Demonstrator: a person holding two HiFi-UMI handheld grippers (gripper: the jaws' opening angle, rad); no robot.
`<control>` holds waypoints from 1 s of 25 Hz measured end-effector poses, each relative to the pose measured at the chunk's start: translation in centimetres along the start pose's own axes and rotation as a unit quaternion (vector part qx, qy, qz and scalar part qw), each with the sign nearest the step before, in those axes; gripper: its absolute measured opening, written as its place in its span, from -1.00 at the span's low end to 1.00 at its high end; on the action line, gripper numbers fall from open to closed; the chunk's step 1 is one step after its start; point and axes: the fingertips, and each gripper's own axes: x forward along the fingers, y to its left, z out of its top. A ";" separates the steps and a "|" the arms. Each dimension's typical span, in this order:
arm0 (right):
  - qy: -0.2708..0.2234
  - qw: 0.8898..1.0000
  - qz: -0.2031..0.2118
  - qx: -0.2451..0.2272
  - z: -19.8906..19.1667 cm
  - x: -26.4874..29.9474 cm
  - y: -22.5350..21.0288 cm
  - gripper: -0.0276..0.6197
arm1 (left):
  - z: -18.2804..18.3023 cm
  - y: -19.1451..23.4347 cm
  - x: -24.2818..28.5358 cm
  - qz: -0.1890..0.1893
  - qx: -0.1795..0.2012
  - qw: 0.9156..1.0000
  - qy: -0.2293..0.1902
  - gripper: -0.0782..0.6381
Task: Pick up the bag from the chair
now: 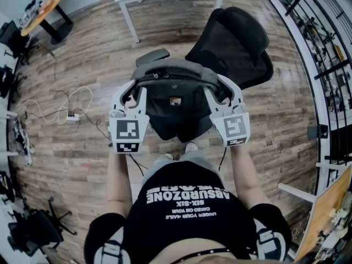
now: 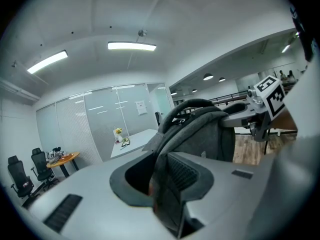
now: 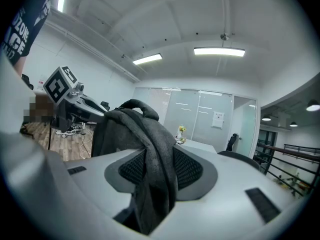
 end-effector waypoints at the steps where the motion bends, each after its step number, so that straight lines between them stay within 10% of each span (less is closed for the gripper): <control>1: 0.001 1.000 0.000 0.000 0.0 0.0 0.0 -0.41 | 0.0 0.0 0.0 -0.001 0.001 1.000 0.001 -0.52; 25: 0.018 1.000 0.009 0.003 -1.3 0.0 0.3 -0.42 | -1.6 -0.8 0.3 -0.017 0.000 1.000 0.018 -0.54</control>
